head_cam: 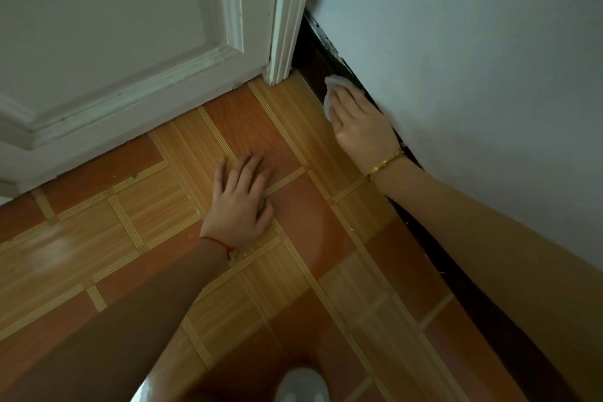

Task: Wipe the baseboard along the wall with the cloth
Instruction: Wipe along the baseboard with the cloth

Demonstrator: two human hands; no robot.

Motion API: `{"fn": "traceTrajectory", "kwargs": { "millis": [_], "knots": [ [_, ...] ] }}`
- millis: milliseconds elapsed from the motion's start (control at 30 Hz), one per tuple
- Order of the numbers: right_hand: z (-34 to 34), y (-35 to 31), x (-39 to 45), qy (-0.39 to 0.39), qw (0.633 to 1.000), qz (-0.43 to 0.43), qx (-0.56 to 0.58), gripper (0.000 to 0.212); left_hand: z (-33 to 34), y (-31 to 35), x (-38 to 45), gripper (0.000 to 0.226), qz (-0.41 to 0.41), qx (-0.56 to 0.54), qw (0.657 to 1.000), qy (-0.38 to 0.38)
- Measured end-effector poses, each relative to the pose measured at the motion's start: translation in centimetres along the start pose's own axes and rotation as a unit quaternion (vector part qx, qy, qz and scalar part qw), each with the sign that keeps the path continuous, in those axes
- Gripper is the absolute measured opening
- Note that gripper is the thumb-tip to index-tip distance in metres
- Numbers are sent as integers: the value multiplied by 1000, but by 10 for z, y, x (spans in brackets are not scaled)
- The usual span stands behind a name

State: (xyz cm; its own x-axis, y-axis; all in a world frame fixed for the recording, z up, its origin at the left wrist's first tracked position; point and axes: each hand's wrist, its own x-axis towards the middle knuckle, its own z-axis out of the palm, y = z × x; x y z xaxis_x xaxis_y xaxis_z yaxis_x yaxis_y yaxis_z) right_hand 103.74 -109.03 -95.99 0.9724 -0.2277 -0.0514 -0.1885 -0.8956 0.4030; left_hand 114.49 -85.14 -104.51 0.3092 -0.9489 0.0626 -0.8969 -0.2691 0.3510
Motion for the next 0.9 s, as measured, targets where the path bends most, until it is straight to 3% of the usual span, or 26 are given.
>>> {"fn": "traceTrajectory", "kwargs": {
  "millis": [100, 300, 433, 567, 667, 833, 900],
  "knots": [
    [-2, -7, -61, 26, 997, -4, -71, 30, 0, 0, -1, 59, 0, -1, 1000, 4],
    [-1, -21, -150, -52, 993, -13, -103, 29, -2, 2, -2, 60, -3, -4, 1000, 4],
    [0, -18, -134, -4, 997, -2, -82, 34, -2, 1, -3, 62, -6, -5, 1000, -1],
    [-2, -15, -91, 27, 989, 133, 51, 41, -1, 0, -2, 62, -5, -7, 1000, 2],
    [0, -14, -54, 30, 983, 159, 93, 44, 1, -1, -2, 61, -2, -6, 1000, 9],
    [-6, -15, -54, 40, 993, 55, -94, 30, 1, -1, -3, 60, 0, -6, 1000, 16],
    [-8, -13, -72, 51, 991, 48, -112, 31, 1, -1, -3, 60, 2, -7, 1000, 20]
  ]
}}
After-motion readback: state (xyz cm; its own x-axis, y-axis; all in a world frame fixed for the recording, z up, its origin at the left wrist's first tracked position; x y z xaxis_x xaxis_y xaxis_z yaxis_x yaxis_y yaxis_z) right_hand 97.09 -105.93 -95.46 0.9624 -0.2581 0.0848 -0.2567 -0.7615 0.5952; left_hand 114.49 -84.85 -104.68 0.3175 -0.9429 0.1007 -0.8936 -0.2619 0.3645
